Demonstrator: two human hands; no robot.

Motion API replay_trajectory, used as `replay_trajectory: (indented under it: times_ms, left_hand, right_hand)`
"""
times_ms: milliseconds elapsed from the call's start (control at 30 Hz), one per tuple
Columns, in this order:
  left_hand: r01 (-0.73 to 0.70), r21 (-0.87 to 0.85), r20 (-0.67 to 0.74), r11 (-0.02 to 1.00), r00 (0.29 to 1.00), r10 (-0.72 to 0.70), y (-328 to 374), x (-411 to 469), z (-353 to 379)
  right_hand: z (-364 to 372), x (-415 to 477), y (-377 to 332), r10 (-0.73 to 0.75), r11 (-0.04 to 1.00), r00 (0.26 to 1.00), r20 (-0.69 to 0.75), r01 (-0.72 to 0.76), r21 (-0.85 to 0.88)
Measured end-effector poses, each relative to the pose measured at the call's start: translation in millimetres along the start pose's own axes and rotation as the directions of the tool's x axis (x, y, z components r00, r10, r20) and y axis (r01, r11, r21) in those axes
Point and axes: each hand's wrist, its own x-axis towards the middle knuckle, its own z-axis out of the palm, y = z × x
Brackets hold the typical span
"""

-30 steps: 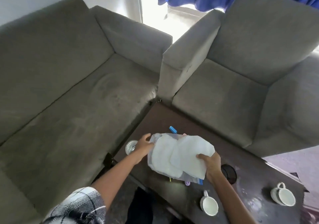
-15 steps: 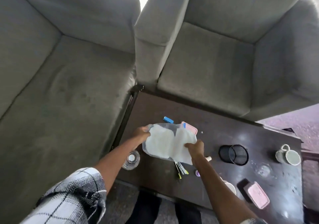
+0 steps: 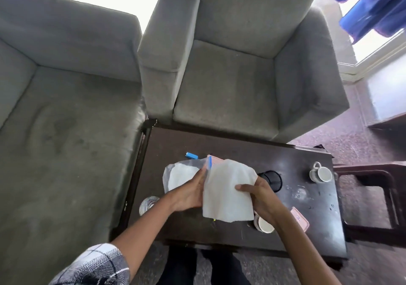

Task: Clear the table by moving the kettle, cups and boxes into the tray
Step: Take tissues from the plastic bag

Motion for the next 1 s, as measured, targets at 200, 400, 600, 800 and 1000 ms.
replay_trajectory:
  times_ms: [200,400,600,800,1000]
  left_hand:
    - [-0.082,-0.007,-0.034,0.997,0.996,0.082,-10,8,42]
    - [-0.138,0.109,-0.154,0.984,0.976,0.154,-18,29,83]
    - [-0.130,0.039,-0.159,0.991,0.978,0.135,-28,50,121]
    - [-0.101,0.026,-0.136,0.995,0.985,0.103,-28,60,145]
    - [-0.081,0.095,-0.064,0.992,0.994,0.087,-23,66,145]
  right_hand:
    - [-38,-16,0,-0.018,0.999,0.989,-0.147,0.024,0.039]
    - [-90,-26,-5,-0.076,0.997,0.974,-0.214,0.075,-0.014]
    - [-136,-39,-17,0.026,0.960,1.000,-0.014,-0.021,0.278]
    - [-159,-42,-10,0.146,0.972,0.989,-0.040,-0.136,0.194]
    - [-178,-39,-9,0.077,0.962,0.997,-0.015,-0.070,0.265]
